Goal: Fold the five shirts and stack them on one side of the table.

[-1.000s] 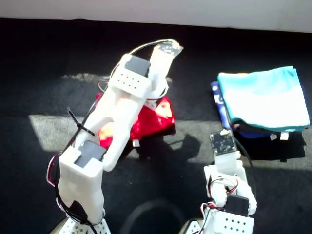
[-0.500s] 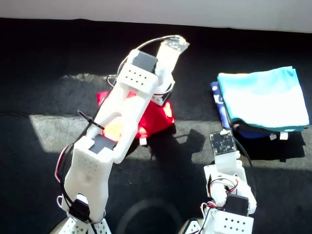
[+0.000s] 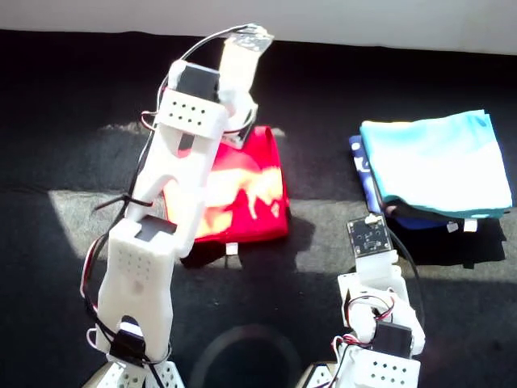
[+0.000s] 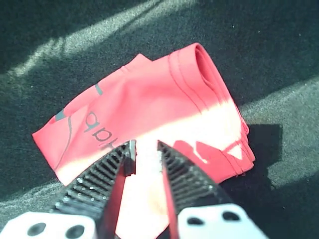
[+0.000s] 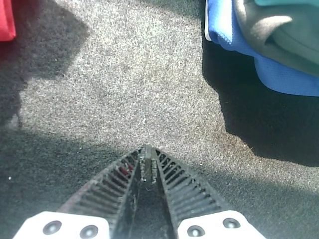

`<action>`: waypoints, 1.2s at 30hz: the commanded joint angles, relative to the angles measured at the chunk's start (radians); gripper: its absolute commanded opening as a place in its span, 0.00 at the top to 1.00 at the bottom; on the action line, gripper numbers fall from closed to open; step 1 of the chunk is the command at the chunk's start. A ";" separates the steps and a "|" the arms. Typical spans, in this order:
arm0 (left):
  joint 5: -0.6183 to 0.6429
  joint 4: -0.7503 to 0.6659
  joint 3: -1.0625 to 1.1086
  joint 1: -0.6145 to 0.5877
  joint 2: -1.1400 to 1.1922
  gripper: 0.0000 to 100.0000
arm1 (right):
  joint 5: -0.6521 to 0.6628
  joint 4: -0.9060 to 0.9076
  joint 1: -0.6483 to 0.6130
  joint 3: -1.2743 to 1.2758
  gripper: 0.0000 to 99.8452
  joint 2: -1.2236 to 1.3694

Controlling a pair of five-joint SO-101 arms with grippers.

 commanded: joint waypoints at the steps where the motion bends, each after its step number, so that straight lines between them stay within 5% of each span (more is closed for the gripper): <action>1: 0.008 -0.064 -0.025 0.021 0.053 0.99 | -0.009 -0.013 0.007 0.133 0.99 0.008; 22: 0.121 -0.540 -0.025 0.012 0.343 0.99 | -0.009 -0.013 0.007 0.133 0.99 0.008; 36: 0.120 -0.514 -0.081 -0.140 0.351 0.99 | -0.009 -0.013 0.007 0.133 0.99 0.008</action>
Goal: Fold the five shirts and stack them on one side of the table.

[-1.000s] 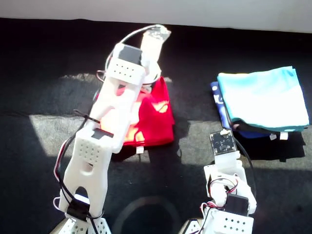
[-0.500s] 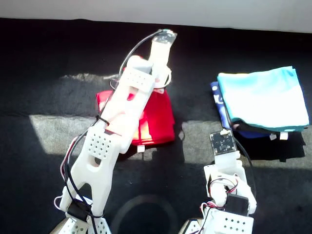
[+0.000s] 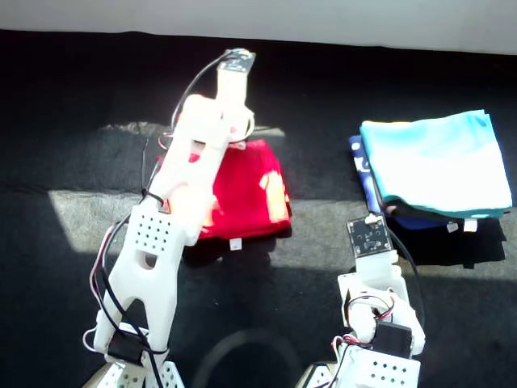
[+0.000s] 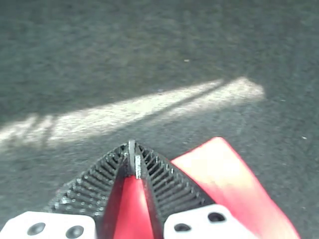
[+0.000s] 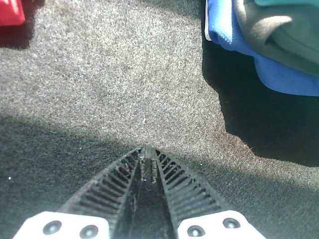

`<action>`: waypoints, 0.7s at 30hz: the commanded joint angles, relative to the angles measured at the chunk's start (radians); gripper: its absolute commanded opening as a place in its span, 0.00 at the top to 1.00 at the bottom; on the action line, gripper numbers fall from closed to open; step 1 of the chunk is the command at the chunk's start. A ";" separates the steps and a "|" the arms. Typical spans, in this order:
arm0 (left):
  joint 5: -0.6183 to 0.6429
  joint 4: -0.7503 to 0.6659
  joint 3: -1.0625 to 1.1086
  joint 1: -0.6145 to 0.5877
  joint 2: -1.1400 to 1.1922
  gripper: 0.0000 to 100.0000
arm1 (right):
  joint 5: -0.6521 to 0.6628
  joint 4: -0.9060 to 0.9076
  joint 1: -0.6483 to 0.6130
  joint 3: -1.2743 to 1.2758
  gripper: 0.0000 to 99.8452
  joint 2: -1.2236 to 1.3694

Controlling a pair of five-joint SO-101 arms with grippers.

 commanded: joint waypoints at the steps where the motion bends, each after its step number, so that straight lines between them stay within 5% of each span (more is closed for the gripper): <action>1: 0.005 0.052 -0.107 -0.067 -0.051 0.99 | -0.009 -0.013 0.007 0.133 0.99 0.008; 7: 0.003 0.404 -0.323 -0.093 -0.125 0.99 | -0.009 -0.013 0.007 0.133 0.99 0.008; 11: -0.133 0.624 -0.367 -0.070 -0.122 0.99 | -0.009 -0.013 0.007 0.133 0.99 0.008; 21: -0.166 0.638 -0.136 -0.160 -0.122 0.99 | -0.009 -0.013 0.007 0.133 0.99 0.008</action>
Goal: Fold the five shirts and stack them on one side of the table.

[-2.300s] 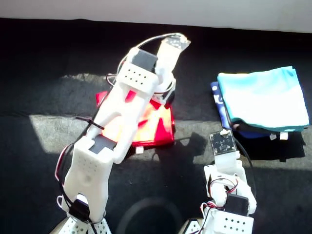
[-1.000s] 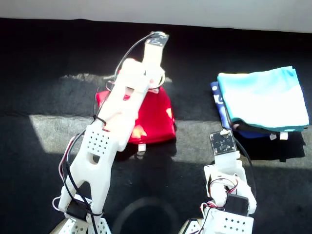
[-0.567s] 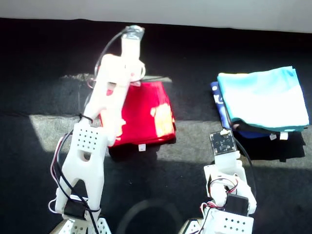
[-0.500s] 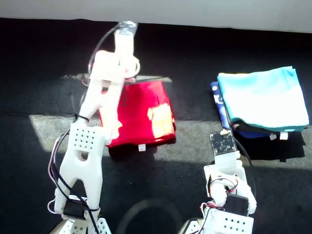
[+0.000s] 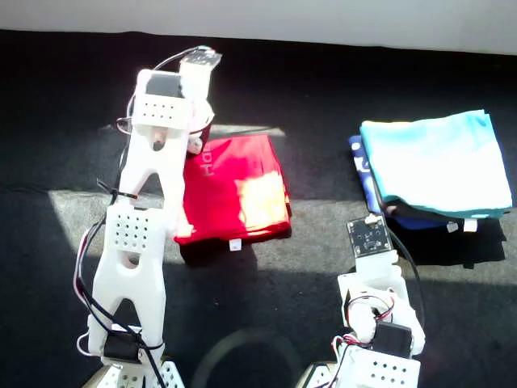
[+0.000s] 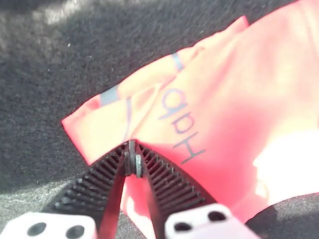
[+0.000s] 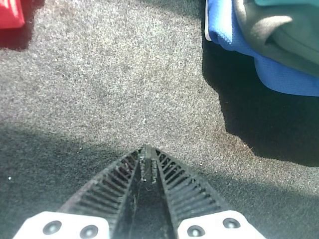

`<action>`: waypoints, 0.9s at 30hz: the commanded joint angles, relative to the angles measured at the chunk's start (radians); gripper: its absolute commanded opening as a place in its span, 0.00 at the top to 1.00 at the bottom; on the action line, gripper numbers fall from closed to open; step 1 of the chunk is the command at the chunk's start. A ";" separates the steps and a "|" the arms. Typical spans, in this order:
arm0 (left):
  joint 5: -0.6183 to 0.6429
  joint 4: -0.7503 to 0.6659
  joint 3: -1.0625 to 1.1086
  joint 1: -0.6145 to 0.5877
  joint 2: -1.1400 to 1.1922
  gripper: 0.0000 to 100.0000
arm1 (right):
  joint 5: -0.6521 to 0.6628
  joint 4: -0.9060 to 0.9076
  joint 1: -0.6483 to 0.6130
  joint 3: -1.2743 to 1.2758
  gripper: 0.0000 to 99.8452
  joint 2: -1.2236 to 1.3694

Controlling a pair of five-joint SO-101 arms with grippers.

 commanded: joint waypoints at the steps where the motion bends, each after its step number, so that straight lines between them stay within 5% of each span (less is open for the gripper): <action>1: -0.008 0.012 0.088 -0.033 -0.062 0.99 | -0.009 -0.013 0.007 0.133 0.99 0.008; 11: -0.006 -0.098 0.110 -0.111 -0.062 0.99 | -0.009 -0.013 0.007 0.133 0.99 0.005; 23: -0.002 0.005 -0.143 -0.139 -0.062 0.99 | -0.014 -0.031 0.008 0.099 0.98 0.002; 27: -0.002 0.009 -0.177 -0.160 -0.122 0.99 | -0.109 -0.081 0.002 -0.008 0.92 0.012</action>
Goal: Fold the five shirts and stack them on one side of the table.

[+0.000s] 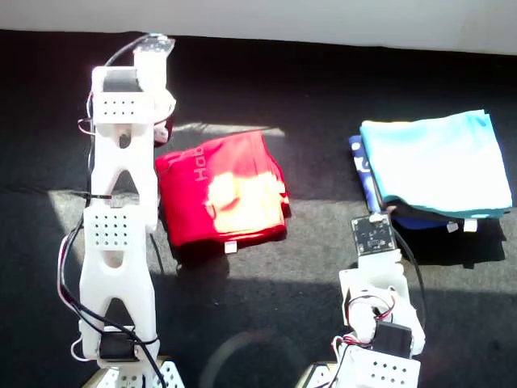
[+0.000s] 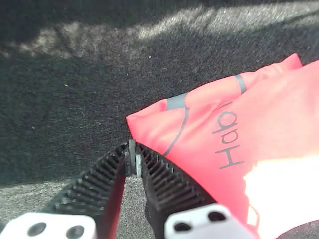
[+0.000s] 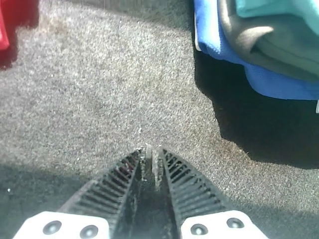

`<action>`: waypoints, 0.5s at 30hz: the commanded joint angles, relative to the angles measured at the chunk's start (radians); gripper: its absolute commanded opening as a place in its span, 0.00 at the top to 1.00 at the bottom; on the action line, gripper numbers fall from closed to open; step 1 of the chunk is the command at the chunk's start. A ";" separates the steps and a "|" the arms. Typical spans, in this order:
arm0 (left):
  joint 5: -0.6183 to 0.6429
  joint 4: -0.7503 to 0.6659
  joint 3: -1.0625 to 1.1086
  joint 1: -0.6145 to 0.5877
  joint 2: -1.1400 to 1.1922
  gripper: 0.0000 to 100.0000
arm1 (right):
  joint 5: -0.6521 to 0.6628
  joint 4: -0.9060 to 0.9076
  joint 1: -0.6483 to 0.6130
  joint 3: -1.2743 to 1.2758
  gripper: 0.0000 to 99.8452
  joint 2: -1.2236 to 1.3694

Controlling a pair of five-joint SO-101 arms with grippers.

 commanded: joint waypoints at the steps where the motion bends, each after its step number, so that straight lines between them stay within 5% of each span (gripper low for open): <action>1: 0.003 0.015 -0.018 -0.024 -0.137 0.99 | -0.060 -0.036 0.002 -0.045 0.92 0.012; 8: 0.003 0.015 0.433 -0.024 -0.536 0.99 | -0.069 -0.044 -0.067 -0.318 0.92 0.259; 15: -0.002 0.006 0.908 -0.058 -0.917 0.99 | -0.249 -0.064 -0.236 -0.782 0.92 0.800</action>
